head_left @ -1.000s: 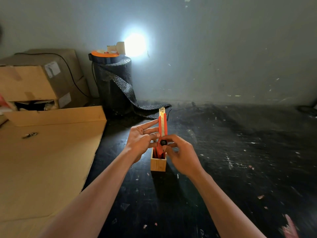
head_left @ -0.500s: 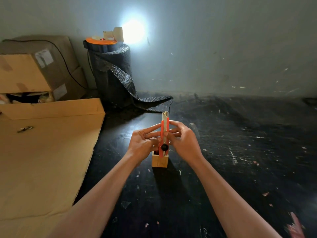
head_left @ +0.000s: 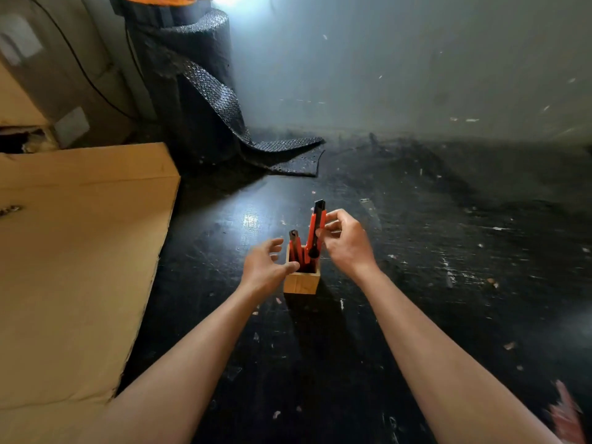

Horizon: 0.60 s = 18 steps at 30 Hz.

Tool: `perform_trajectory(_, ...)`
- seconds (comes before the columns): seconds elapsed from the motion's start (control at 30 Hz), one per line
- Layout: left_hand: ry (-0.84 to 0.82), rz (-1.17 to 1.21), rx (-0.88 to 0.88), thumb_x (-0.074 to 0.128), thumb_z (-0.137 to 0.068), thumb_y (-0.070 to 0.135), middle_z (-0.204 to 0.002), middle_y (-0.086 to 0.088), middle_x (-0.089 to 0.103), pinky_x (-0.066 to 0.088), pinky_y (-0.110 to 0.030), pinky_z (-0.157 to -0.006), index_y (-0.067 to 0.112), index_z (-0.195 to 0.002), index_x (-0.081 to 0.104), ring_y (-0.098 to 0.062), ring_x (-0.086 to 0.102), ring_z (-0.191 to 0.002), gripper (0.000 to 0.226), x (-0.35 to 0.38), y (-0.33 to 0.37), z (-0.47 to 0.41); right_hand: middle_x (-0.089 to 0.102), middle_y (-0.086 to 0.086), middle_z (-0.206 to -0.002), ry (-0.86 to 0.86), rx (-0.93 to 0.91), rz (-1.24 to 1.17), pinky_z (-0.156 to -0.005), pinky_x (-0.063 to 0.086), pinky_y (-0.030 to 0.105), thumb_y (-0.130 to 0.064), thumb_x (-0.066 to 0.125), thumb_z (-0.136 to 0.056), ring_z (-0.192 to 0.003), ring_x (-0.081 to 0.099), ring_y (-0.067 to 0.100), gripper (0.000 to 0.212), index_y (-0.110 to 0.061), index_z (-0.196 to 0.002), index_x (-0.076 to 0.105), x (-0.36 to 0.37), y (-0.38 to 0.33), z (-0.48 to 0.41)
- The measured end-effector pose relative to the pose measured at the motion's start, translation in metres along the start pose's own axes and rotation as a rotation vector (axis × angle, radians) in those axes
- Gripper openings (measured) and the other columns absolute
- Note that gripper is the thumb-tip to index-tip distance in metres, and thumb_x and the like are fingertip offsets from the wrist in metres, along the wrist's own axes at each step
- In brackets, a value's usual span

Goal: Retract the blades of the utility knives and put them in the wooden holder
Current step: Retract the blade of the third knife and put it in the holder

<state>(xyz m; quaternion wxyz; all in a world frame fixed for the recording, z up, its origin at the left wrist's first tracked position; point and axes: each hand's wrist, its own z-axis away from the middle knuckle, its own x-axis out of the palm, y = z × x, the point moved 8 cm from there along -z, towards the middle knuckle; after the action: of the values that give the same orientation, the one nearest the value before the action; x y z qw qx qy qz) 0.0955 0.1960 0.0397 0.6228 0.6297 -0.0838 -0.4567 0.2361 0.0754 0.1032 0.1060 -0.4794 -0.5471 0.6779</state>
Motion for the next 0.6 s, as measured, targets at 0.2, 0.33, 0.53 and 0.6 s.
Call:
perform_trajectory(0.2,-0.047,-0.032,-0.080,0.087,-0.079,0.025,-0.152,-0.008,0.053,0.046,-0.048,-0.111,0.014,-0.154,0.041,-0.027,0.055,-0.136,0.087,0.027,-0.027,-0.016,0.069,-0.002,-0.099,-0.088,0.115,0.088,-0.063,0.046,0.019,-0.015,0.069,-0.094,-0.092,0.064,0.014,0.011,-0.020,-0.102,0.064,0.037,0.046,-0.006)
perform_trajectory(0.33,-0.008,-0.005,-0.060,0.079,-0.087,0.011,-0.138,-0.003,0.066,0.057,-0.051,-0.098,0.019,-0.145,0.055,-0.023,0.064,-0.126,0.062,0.032,-0.033,-0.018,0.072,-0.002,-0.105,-0.127,0.157,0.174,-0.071,0.048,0.028,-0.017,0.066,-0.096,-0.096,0.066,0.016,0.011,-0.021,-0.105,0.067,0.051,0.063,-0.007)
perform_trajectory(0.53,-0.003,0.026,-0.073,0.079,-0.086,0.009,-0.138,-0.002,0.066,0.061,-0.058,-0.085,0.021,-0.141,0.059,-0.023,0.066,-0.122,0.059,0.030,-0.038,-0.020,0.074,0.003,-0.110,-0.112,0.168,0.210,-0.077,0.050,0.028,-0.015,0.064,-0.096,-0.100,0.068,0.017,0.016,-0.017,-0.110,0.070,0.052,0.065,-0.010)
perform_trajectory(0.6,-0.004,0.034,-0.069,0.079,-0.087,0.010,-0.139,-0.002,0.066,0.061,-0.058,-0.085,0.021,-0.142,0.059,-0.024,0.068,-0.119,0.059,0.030,-0.037,-0.020,0.073,0.004,-0.112,-0.105,0.174,0.211,-0.077,0.049,0.027,-0.017,0.064,-0.096,-0.099,0.067,0.016,0.017,-0.016,-0.113,0.069,0.050,0.063,-0.010)
